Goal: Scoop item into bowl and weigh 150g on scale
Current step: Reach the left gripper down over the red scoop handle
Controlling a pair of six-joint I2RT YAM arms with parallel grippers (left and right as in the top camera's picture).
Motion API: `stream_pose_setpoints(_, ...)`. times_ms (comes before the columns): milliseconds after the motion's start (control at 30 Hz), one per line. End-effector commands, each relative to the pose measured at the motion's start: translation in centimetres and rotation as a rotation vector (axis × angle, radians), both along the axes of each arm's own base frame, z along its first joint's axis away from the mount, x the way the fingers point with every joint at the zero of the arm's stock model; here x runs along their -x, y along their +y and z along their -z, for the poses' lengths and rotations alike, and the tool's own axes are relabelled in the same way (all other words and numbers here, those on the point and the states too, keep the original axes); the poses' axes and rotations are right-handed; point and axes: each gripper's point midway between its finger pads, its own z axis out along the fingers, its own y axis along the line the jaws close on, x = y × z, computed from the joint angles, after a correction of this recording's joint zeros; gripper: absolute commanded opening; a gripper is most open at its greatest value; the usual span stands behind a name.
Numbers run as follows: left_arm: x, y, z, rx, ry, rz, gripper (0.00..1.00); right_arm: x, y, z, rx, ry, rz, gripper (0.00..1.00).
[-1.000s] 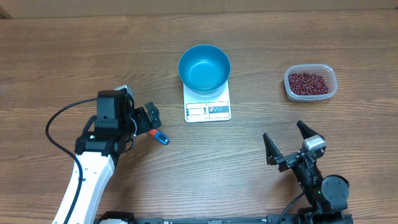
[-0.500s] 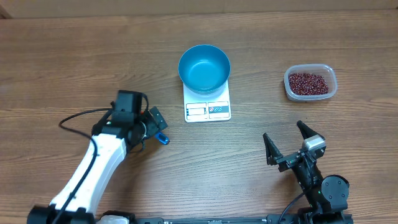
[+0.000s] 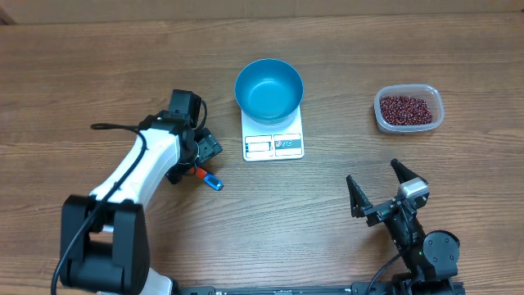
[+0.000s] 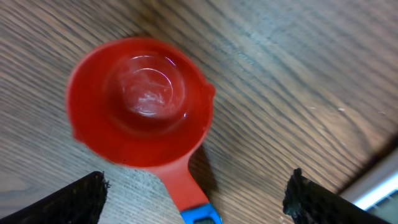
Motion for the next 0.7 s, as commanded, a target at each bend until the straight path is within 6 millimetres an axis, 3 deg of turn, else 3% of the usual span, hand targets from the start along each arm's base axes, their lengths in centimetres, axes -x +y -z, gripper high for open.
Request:
stream_pose_setpoints(0,-0.3,-0.1,0.7,-0.009,0.019,-0.026,0.91,-0.1,-0.2,0.2,-0.007,-0.002,0.013,1.0)
stream_pose_setpoints(333,-1.7,-0.6,1.1,0.012,-0.023,-0.023,0.78,-0.1,-0.2,0.2,-0.007,-0.002,0.014,1.0)
stream_pose_setpoints(667,-1.8,-0.4,1.2,0.001,-0.03,-0.021,0.73,-0.1,-0.2,0.2,-0.007,-0.002,0.014,1.0)
